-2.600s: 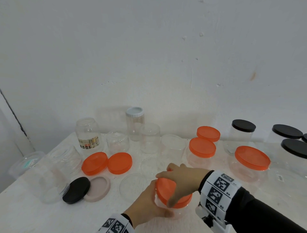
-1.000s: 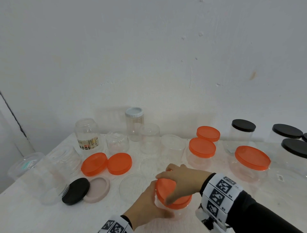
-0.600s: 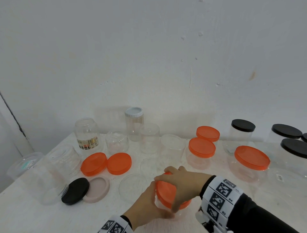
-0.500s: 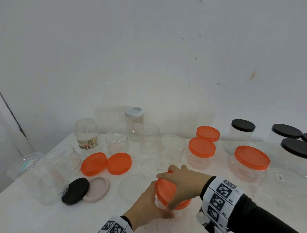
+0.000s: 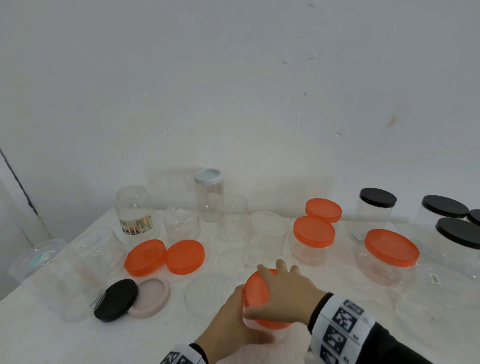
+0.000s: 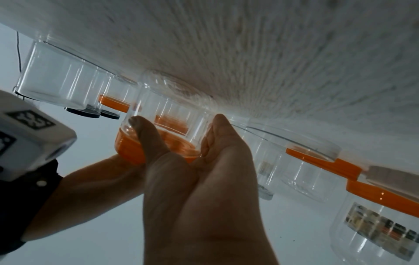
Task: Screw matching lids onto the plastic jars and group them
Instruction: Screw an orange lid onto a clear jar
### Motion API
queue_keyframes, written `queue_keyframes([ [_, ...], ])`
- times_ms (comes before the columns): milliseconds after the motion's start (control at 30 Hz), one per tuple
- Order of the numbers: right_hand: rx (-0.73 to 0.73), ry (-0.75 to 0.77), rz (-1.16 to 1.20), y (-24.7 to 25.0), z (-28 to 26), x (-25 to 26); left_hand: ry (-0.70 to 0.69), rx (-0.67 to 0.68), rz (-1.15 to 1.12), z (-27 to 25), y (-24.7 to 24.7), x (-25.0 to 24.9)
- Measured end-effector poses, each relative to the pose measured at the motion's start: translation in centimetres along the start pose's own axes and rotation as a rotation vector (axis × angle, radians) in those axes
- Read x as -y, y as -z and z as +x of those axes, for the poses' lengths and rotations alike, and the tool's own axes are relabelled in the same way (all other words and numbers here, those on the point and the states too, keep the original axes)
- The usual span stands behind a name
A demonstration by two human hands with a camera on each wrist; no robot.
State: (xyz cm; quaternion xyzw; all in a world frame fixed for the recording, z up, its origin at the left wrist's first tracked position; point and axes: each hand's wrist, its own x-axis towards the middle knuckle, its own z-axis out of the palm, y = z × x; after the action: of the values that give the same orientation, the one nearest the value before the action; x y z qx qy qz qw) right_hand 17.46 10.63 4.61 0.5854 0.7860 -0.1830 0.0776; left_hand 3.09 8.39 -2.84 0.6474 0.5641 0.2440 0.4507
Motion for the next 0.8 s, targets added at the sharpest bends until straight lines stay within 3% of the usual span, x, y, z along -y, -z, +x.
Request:
queue_keyframes([
  [67, 0.162, 0.104, -0.019, 1.6, 0.1, -0.6, 0.000, 0.010, 0.022, 0.1, 0.0, -0.1],
  [133, 0.233, 0.188, -0.061, 2.7, 0.3, -0.9, 0.005, 0.003, 0.039, 0.1, 0.1, -0.3],
  [233, 0.206, 0.201, -0.090, 2.7, 0.6, -1.0, 0.028, 0.012, 0.050, 0.1, 0.1, -0.5],
  [433, 0.046, 0.078, -0.128, 1.0, 0.6, -0.2, 0.017, 0.025, 0.024, -0.4, 0.3, -0.9],
  [600, 0.249, 0.162, -0.129, 3.0, 0.1, -0.7, 0.025, 0.020, 0.096, -0.4, 0.2, -2.0],
  [800, 0.216, 0.265, -0.105, 3.2, 0.1, -1.3, 0.034, 0.004, 0.092, -0.7, 0.3, -2.3],
])
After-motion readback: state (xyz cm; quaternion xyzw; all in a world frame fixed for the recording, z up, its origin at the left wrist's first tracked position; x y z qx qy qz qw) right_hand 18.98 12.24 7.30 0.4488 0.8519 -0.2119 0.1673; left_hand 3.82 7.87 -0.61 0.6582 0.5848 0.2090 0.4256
